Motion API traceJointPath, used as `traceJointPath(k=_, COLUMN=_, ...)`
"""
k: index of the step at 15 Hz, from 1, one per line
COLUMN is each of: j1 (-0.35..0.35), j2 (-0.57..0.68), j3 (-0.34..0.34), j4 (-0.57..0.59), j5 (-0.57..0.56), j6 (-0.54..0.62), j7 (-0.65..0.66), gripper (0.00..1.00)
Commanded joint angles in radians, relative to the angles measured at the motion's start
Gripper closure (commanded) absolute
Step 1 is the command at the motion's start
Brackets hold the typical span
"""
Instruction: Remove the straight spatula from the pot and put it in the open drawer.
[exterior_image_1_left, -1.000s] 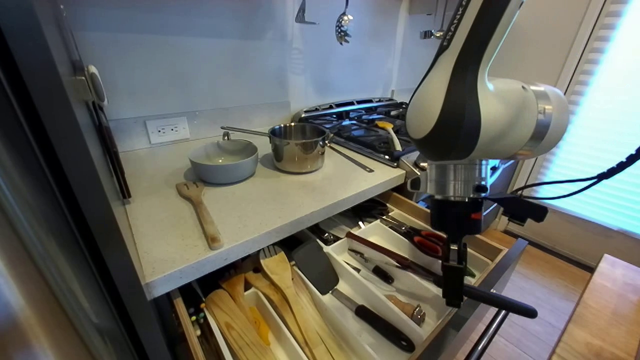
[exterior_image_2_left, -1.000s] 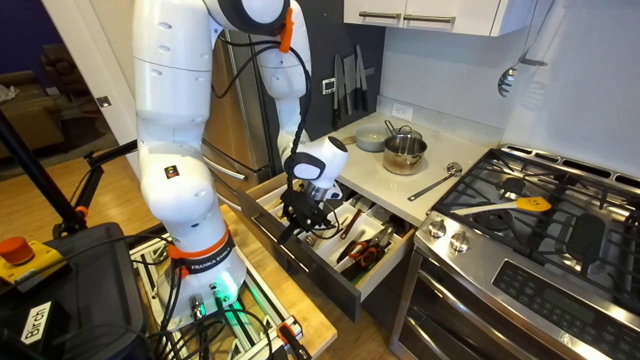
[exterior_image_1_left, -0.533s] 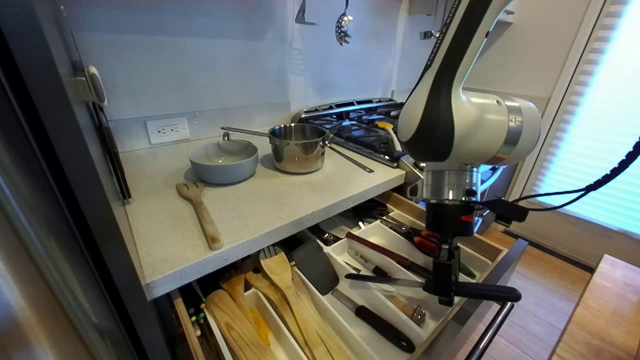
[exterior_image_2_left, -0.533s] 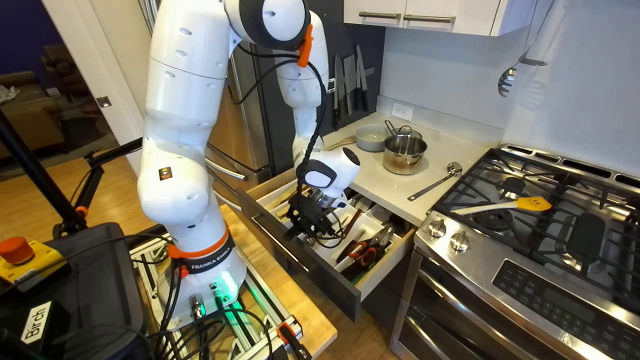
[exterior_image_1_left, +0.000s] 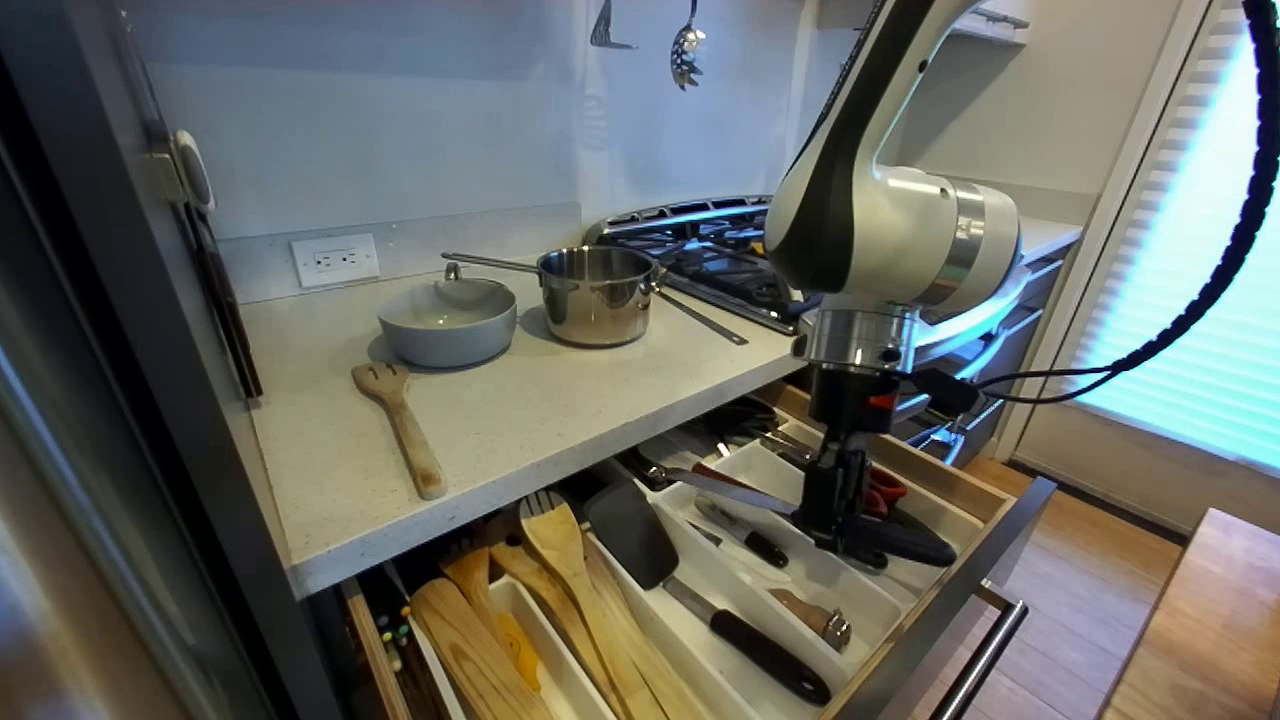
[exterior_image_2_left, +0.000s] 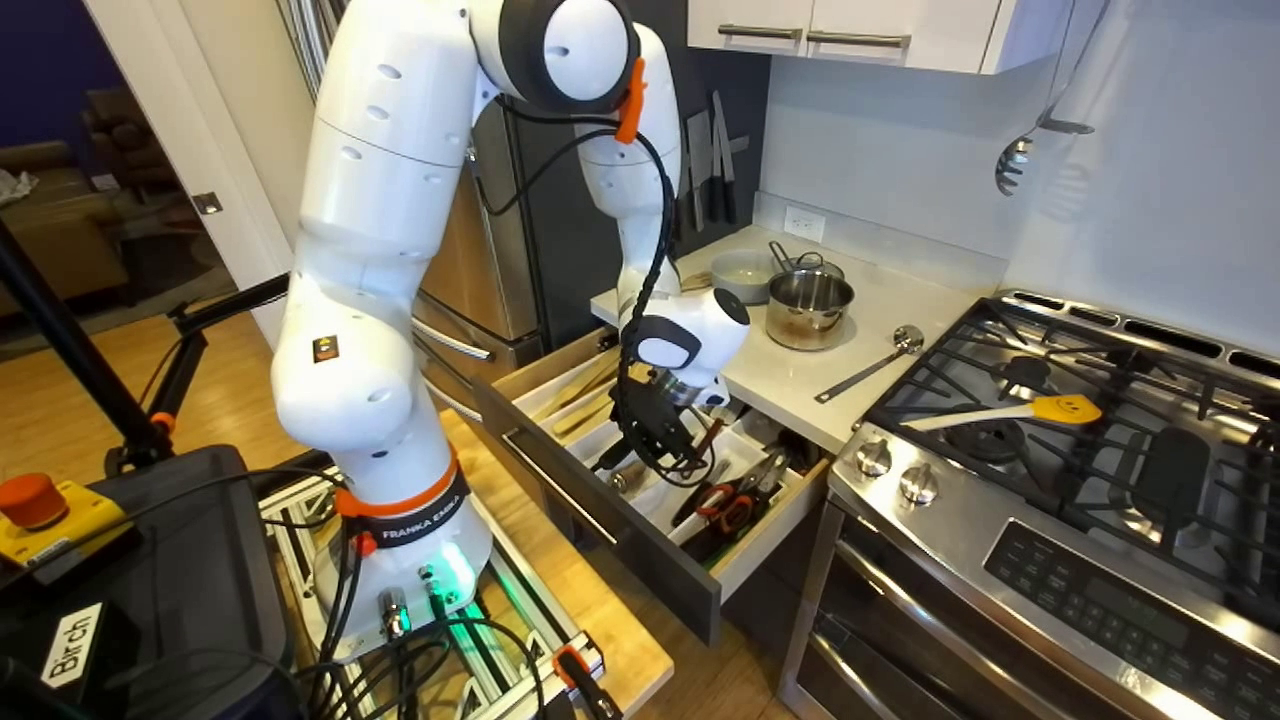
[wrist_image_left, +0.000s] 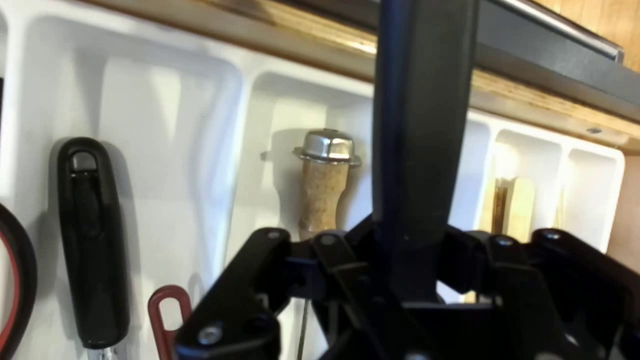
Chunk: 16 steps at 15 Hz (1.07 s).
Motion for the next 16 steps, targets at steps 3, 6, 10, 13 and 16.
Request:
traceJointPath(k=3, j1=-0.005, j2=0.088, j3=0.005, j4=0.066, j5=0.015, j6=0.078, j7=0.036, gripper=0.98)
traceJointPath(k=6, j1=-0.012, j2=0.143, j3=0.013, j4=0.102, j5=0.004, j6=0.136, j7=0.085, gripper=0.98)
traceJointPath(k=10, j1=-0.008, j2=0.148, j3=0.038, j4=0.089, j5=-0.039, j6=0.193, j7=0.15, gripper=0.64)
traceJointPath(k=13, j1=0.02, j2=0.063, j3=0.015, j4=0.01, j5=-0.102, j6=0.186, j7=0.211, gripper=0.42)
traceJointPath(k=16, j1=0.061, j2=-0.079, j3=-0.044, j4=-0.119, j5=-0.22, j6=0.146, j7=0.303, gripper=0.2)
